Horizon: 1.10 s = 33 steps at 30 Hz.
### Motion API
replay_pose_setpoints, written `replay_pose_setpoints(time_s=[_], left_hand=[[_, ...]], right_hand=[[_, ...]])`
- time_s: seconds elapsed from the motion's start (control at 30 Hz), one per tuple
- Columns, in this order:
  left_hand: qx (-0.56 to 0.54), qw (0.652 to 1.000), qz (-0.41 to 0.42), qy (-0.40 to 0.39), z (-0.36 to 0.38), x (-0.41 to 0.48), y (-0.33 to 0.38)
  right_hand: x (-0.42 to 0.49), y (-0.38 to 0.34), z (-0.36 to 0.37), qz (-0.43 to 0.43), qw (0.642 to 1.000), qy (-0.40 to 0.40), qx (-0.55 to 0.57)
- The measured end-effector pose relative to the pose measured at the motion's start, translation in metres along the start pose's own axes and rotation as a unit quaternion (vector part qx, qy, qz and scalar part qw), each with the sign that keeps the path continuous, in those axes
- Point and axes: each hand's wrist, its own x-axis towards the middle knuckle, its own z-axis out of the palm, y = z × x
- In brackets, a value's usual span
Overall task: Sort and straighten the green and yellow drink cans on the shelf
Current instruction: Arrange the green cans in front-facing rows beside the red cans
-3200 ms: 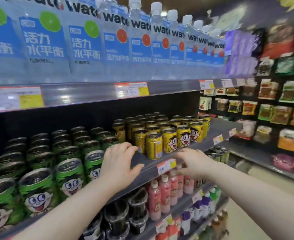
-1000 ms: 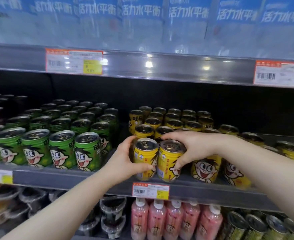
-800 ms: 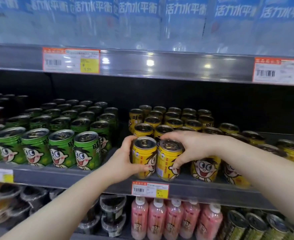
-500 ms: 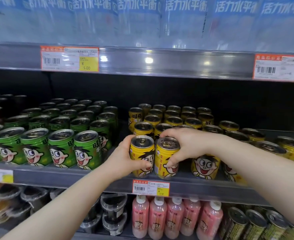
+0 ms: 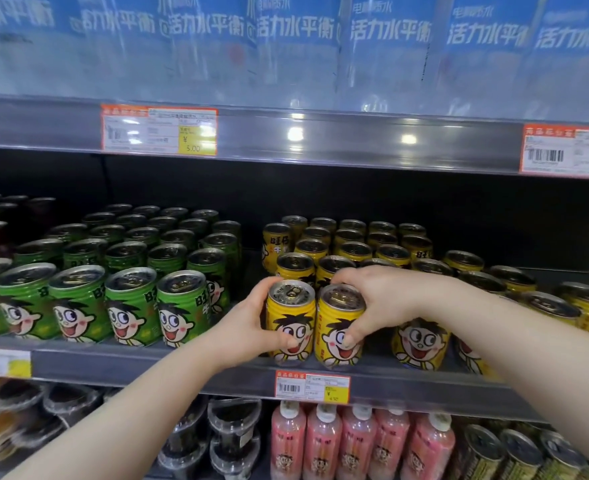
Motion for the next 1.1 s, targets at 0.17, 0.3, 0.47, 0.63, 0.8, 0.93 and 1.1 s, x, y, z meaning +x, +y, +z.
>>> replay_pose_setpoints(time_s=[0.17, 0.3, 0.47, 0.63, 0.8, 0.93, 1.1], left_hand=[[-0.006, 1.0, 0.002, 0.007, 0.001, -0.002, 0.001], [0.019, 0.999, 0.018, 0.043, 0.005, -0.005, 0.01], [0.08, 0.995, 0.037, 0.045, 0.006, -0.001, 0.016], [0.061, 0.996, 0.027, 0.053, 0.006, -0.001, 0.012], [0.026, 0.998, 0.017, 0.06, 0.014, -0.008, 0.011], [0.012, 0.996, 0.002, 0.086, 0.019, -0.009, 0.01], [0.012, 0.996, -0.003, 0.094, 0.021, -0.009, 0.008]], right_hand=[[0.002, 0.002, 0.002, 0.007, 1.0, -0.014, 0.018], [-0.009, 0.01, -0.002, 0.008, 0.999, -0.021, 0.025], [-0.034, 0.034, -0.029, 0.045, 0.999, 0.023, 0.02], [-0.052, 0.054, -0.028, 0.111, 0.991, -0.047, -0.058], [-0.052, 0.053, -0.015, 0.121, 0.983, -0.014, -0.14], [-0.055, 0.056, -0.005, 0.116, 0.991, 0.019, -0.068], [-0.052, 0.05, 0.014, 0.062, 0.99, 0.088, 0.086]])
